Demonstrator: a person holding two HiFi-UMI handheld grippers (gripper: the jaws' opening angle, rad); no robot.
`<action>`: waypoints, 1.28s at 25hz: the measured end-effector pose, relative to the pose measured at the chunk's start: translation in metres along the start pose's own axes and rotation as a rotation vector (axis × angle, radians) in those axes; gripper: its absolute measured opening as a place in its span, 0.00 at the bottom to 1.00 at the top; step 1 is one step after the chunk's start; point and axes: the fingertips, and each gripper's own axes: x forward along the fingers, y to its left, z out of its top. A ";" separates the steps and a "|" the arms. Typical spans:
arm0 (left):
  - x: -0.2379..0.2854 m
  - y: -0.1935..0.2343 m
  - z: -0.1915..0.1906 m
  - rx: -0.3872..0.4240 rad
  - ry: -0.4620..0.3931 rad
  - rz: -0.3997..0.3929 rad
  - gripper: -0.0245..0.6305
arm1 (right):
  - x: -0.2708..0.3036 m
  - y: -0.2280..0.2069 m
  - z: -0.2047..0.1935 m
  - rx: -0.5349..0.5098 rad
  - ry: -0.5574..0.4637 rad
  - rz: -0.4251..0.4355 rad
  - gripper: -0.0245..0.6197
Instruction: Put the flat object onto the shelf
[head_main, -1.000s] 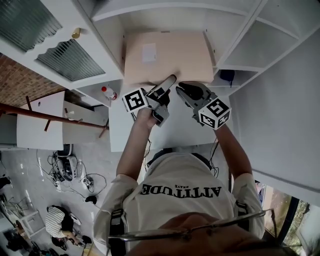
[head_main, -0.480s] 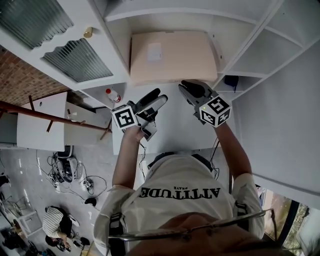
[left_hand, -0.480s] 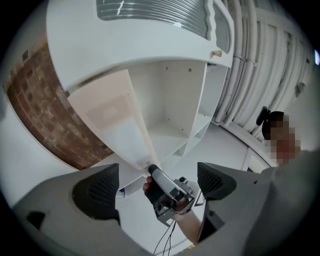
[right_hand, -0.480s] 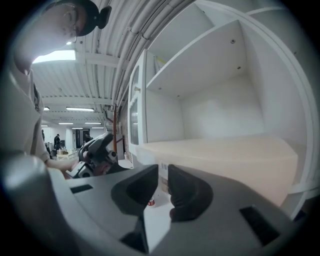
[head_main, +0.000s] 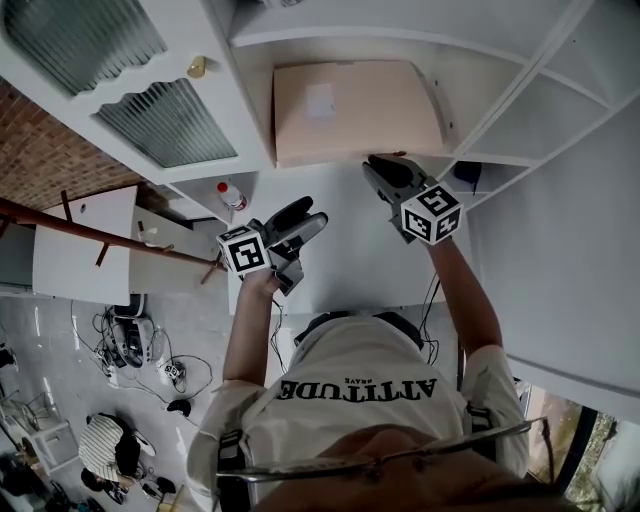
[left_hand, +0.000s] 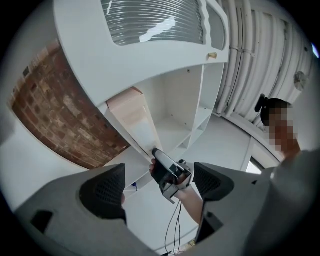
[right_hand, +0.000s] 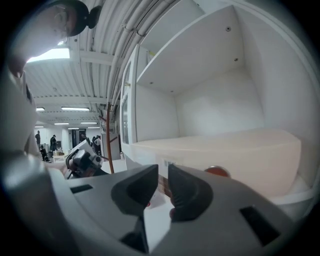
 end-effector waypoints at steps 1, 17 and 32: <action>-0.002 0.000 -0.001 0.003 0.004 -0.002 0.74 | 0.003 -0.001 0.000 -0.001 0.002 -0.002 0.14; -0.032 0.001 0.008 0.048 -0.098 0.024 0.18 | 0.021 0.012 0.005 -0.025 0.000 0.035 0.14; -0.047 -0.007 -0.017 0.264 -0.098 0.217 0.11 | -0.107 0.029 -0.017 -0.016 -0.055 -0.082 0.11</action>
